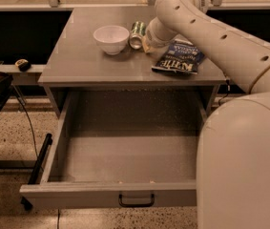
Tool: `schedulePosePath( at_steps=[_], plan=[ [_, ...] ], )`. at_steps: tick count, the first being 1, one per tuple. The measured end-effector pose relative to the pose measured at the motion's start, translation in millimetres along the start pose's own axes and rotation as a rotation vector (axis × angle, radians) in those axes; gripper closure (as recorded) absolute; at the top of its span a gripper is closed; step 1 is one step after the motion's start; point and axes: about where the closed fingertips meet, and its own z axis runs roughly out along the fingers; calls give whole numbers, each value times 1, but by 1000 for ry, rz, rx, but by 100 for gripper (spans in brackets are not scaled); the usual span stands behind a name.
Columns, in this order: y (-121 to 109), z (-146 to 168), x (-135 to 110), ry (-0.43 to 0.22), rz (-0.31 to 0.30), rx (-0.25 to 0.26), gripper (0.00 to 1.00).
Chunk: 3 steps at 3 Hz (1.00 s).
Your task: Place green can into top drawer
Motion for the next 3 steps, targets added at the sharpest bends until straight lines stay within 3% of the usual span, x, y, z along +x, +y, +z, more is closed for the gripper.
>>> schedulePosePath(
  at_steps=[1, 2, 3],
  plan=[
    [1, -5, -5, -8, 3, -6, 29],
    [4, -15, -16, -24, 7, -14, 8],
    [17, -26, -34, -28, -25, -29, 0]
  ],
)
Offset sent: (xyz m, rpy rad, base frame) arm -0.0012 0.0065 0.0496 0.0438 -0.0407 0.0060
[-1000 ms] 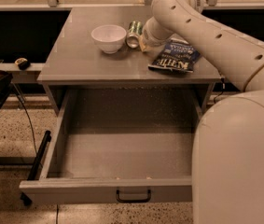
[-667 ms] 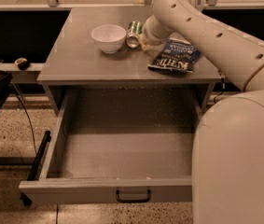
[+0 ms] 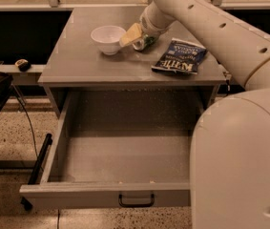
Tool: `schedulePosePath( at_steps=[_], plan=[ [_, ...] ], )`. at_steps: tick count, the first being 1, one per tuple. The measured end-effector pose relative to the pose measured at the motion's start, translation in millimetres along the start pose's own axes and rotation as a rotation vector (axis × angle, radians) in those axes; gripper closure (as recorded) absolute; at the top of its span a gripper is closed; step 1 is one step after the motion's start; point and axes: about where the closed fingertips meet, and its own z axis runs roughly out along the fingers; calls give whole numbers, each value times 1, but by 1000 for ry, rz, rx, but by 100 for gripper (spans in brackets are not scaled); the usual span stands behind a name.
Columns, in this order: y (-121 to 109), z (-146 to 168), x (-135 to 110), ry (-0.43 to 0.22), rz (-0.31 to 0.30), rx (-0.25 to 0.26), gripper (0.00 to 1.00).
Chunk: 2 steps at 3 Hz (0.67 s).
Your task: Place green can into top drawer
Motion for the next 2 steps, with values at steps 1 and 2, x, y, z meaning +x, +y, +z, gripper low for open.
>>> schedulePosePath(
  at_steps=[1, 2],
  plan=[
    [3, -7, -12, 9, 16, -2, 0],
    [-4, -10, -18, 36, 78, 25, 0]
  ],
)
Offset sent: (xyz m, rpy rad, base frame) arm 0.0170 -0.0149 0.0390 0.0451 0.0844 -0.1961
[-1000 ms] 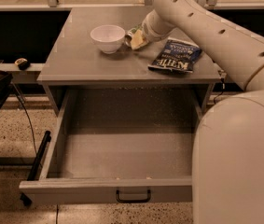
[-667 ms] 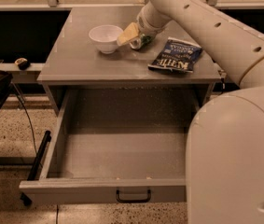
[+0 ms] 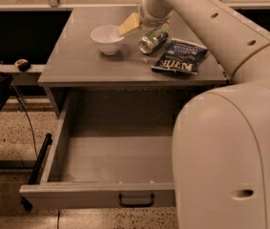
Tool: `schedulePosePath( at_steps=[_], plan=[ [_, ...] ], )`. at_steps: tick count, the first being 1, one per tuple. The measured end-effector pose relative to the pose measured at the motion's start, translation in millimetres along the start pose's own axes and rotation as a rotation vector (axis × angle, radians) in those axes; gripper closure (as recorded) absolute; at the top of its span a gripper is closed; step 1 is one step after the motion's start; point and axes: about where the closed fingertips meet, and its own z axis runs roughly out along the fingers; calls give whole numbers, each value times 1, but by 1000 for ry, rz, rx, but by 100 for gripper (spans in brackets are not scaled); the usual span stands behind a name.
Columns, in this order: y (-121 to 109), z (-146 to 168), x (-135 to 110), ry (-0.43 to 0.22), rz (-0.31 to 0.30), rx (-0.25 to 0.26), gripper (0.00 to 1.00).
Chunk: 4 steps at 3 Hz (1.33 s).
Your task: Place green can into top drawer
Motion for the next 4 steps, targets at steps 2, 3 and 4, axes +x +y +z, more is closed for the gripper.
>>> schedulePosePath(
  at_steps=[2, 3, 4],
  plan=[
    [-50, 6, 0, 53, 210, 175, 2],
    [-73, 7, 8, 54, 260, 226, 14],
    [-78, 18, 24, 91, 255, 247, 31]
  ],
)
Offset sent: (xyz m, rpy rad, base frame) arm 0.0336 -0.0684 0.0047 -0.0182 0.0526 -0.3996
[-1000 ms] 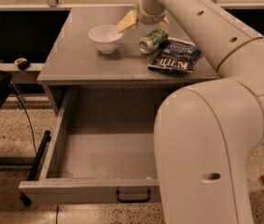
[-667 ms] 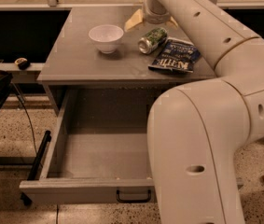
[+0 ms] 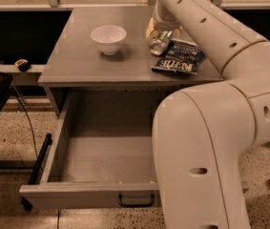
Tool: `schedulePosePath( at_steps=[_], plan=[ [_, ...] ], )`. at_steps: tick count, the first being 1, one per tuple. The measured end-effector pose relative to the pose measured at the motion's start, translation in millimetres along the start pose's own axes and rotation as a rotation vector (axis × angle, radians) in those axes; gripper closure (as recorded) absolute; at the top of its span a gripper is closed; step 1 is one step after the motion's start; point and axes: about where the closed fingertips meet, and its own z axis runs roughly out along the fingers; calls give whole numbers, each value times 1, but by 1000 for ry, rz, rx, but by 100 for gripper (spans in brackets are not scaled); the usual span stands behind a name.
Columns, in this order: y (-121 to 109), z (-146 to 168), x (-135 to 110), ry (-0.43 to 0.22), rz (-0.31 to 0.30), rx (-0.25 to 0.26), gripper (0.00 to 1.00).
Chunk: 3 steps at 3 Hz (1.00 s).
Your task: Place green can into top drawer
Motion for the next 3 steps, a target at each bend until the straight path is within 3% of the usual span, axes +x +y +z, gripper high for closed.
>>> schedulePosePath(
  at_steps=[1, 3],
  plan=[
    [4, 20, 20, 52, -38, -1, 42],
    [4, 17, 18, 52, -39, -3, 88]
  ],
)
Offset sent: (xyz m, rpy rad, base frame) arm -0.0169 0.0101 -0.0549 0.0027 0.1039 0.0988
